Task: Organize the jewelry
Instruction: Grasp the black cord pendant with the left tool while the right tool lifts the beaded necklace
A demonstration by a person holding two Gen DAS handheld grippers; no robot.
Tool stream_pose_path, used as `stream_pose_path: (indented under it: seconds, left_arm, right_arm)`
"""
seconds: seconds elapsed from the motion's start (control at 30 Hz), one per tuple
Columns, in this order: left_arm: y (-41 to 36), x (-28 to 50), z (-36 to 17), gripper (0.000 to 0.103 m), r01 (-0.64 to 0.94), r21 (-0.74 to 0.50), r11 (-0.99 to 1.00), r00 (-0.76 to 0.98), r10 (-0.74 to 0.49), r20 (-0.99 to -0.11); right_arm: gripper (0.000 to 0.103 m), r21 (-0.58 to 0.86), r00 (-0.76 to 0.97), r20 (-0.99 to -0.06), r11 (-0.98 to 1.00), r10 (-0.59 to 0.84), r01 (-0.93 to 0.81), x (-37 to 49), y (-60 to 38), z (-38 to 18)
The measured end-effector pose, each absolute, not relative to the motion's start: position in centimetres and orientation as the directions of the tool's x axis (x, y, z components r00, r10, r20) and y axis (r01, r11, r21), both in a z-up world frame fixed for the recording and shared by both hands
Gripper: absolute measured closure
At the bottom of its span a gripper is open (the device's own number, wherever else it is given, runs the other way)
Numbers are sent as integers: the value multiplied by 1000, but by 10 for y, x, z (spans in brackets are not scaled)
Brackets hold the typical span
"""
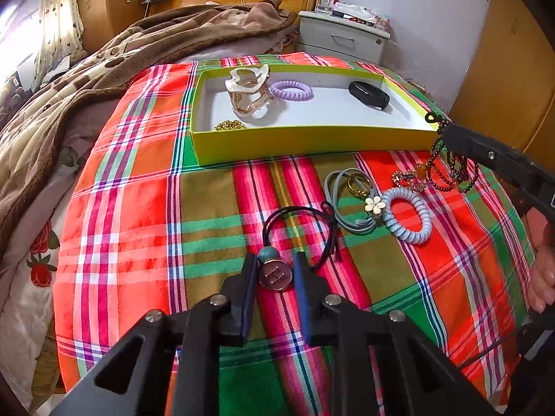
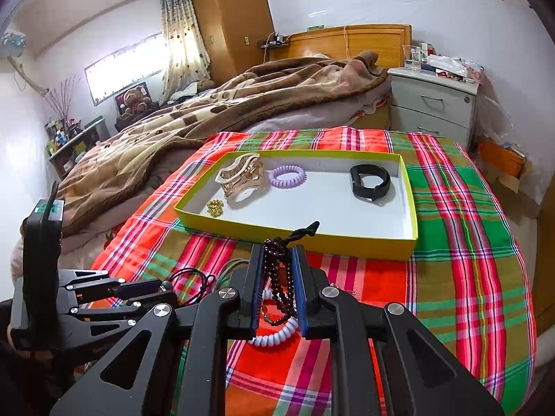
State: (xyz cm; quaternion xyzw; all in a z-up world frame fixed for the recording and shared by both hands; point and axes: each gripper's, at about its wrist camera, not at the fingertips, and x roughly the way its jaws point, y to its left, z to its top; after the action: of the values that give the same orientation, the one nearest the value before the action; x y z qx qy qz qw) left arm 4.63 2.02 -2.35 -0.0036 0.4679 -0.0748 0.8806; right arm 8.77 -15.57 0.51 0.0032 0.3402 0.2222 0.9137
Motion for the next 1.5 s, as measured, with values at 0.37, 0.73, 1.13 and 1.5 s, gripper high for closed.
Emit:
stream_pose_path:
  seconds: [0.37, 0.73, 1.13, 1.5]
  left_arm:
    - [23, 44, -16, 81, 131, -95, 987, 568, -153, -809]
    - [26, 43, 2, 81, 151, -108, 983, 602, -179, -779]
    - [30, 56, 33, 81, 178, -163, 971, 636, -239, -734]
    - [21, 87, 57, 81, 206, -173, 963, 660, -267, -702]
  right_arm:
    - [87, 154, 671, -622, 903, 404, -401, 87, -156, 5]
    - [87, 149, 686, -611, 909, 395, -390, 83, -158, 12]
    - [87, 155, 718, -586, 921, 376, -357, 89, -171, 33]
    - [87, 179, 731, -580, 931, 360, -317, 113, -187, 45]
